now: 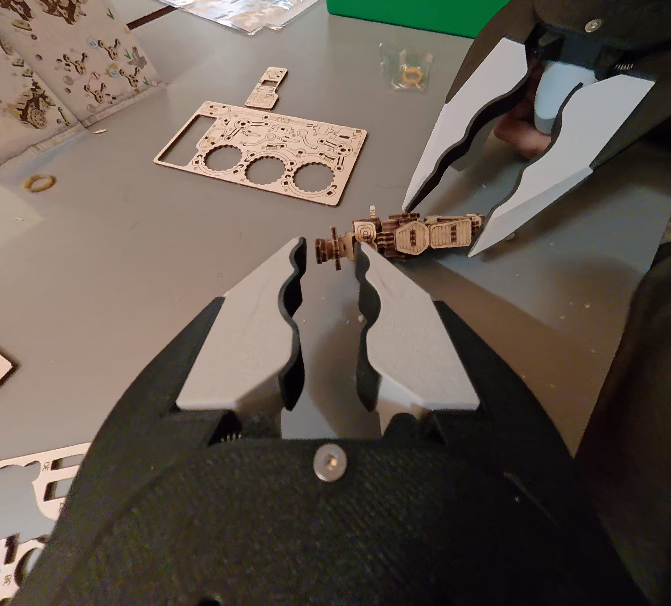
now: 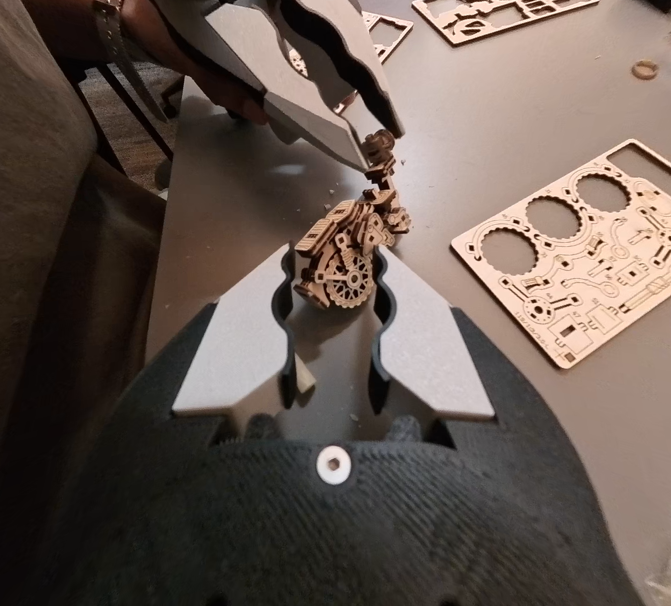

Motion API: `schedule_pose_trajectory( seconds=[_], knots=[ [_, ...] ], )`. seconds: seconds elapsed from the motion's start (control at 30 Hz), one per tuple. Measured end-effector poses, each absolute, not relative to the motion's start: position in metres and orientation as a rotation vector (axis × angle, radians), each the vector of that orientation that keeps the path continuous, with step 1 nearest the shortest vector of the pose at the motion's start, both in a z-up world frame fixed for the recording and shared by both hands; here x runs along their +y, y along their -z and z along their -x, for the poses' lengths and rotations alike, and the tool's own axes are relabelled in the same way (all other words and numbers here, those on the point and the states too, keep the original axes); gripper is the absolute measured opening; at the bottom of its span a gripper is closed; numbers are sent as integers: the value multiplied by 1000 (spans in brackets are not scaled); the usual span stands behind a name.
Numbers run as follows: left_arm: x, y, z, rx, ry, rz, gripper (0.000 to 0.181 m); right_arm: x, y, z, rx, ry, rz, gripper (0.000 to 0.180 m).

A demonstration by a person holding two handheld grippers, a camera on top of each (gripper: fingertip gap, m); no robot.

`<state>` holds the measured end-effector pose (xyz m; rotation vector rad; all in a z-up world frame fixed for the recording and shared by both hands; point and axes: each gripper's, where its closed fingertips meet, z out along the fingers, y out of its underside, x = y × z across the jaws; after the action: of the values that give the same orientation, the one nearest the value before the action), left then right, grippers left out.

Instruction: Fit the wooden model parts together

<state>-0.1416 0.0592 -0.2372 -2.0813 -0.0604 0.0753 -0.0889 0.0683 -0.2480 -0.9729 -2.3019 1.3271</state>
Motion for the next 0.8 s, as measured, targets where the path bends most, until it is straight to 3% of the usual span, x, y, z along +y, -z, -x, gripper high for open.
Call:
schedule_pose_trajectory(
  seconds=[0.8],
  knots=[
    [60, 238, 143, -65, -61, 2089, 14, 68, 248, 89, -2302, -1330, 975, 41]
  ],
)
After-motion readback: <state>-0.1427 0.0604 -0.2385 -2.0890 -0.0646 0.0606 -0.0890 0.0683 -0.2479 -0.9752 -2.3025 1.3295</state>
